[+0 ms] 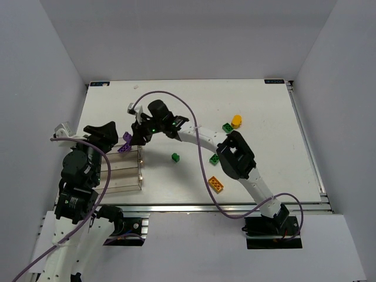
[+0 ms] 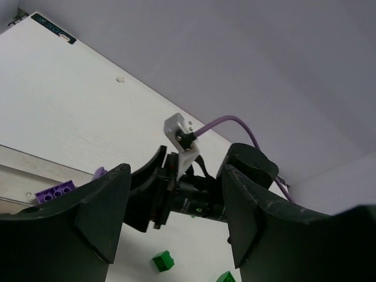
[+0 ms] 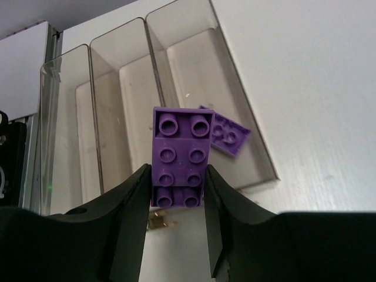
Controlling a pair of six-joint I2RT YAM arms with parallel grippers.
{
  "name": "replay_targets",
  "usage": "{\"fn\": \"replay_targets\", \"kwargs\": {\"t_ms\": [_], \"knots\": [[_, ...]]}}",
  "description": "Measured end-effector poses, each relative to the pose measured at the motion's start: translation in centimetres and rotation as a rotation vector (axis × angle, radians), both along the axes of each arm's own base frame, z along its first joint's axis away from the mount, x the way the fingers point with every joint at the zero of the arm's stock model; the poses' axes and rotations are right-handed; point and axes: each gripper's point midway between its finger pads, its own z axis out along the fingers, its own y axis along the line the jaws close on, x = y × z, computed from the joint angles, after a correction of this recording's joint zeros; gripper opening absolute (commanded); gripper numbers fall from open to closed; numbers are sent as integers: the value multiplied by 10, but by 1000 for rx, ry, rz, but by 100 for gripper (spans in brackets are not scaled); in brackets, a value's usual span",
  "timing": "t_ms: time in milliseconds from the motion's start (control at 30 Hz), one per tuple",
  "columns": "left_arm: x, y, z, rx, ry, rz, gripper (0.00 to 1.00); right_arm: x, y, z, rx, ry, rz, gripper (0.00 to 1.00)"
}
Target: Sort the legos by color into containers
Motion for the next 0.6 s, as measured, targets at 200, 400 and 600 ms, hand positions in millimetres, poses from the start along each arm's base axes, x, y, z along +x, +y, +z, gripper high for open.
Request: {"fn": "replay_targets", "kwargs": {"t_ms": [200, 400, 600], "knots": [[-10, -3, -5, 9, 16, -32, 75, -8, 29, -17, -10, -43, -49, 0], [-13, -7, -12, 26, 55, -57, 79, 10, 30, -38, -49, -105, -114, 27], [-14, -14, -4, 46, 58, -103, 79, 15, 32, -39, -46, -142, -117, 54]]}}
